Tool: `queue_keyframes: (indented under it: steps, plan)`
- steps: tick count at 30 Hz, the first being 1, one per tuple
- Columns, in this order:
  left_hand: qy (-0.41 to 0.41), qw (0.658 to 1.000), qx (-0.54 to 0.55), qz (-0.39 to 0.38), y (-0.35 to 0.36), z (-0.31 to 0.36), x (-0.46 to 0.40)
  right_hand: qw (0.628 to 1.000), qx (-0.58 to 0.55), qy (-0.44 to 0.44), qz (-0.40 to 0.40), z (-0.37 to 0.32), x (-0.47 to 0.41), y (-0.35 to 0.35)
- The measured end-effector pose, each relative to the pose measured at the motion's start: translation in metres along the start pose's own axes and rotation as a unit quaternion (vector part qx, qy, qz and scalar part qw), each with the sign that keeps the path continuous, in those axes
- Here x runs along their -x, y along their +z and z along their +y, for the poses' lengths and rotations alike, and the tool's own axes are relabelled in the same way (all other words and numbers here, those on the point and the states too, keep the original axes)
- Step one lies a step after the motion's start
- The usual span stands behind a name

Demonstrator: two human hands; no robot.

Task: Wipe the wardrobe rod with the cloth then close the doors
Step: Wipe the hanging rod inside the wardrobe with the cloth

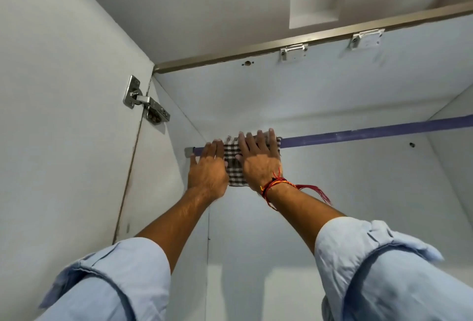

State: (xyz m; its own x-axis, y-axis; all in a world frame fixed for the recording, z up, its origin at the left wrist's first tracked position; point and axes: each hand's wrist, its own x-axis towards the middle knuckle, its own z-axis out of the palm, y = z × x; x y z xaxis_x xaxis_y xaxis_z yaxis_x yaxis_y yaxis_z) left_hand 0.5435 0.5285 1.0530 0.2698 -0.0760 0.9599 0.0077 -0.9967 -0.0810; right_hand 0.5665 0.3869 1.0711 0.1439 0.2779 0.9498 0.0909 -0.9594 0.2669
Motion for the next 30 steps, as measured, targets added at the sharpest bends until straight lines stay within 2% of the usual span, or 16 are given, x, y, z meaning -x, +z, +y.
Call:
queue_keyframes:
  steps: [5, 9, 14, 19, 23, 30]
  plan:
    - [-0.004, 1.0, 0.021, 0.008, 0.005, -0.025, 0.002, 0.999, -0.005, -0.031, 0.01, -0.027, -0.019, 0.001]
    - [0.006, 0.999, 0.022, 0.024, 0.019, -0.041, 0.005, 0.996, 0.009, -0.056, 0.061, -0.025, -0.019, 0.008]
    - [0.0, 0.998, 0.026, 0.048, 0.029, -0.038, 0.004, 0.987, 0.049, -0.07, 0.135, 0.016, -0.008, 0.012]
    - [-0.002, 0.998, 0.019, 0.061, 0.031, -0.038, 0.006, 0.974, 0.104, -0.035, 0.198, 0.085, 0.016, 0.016]
    - [-0.006, 0.998, 0.015, 0.063, 0.032, -0.036, 0.004, 0.976, 0.137, -0.007, 0.172, 0.113, 0.027, 0.012]
    - [-0.015, 0.998, 0.011, 0.055, 0.038, -0.033, 0.002, 0.979, 0.139, 0.027, 0.15, 0.076, 0.02, 0.016]
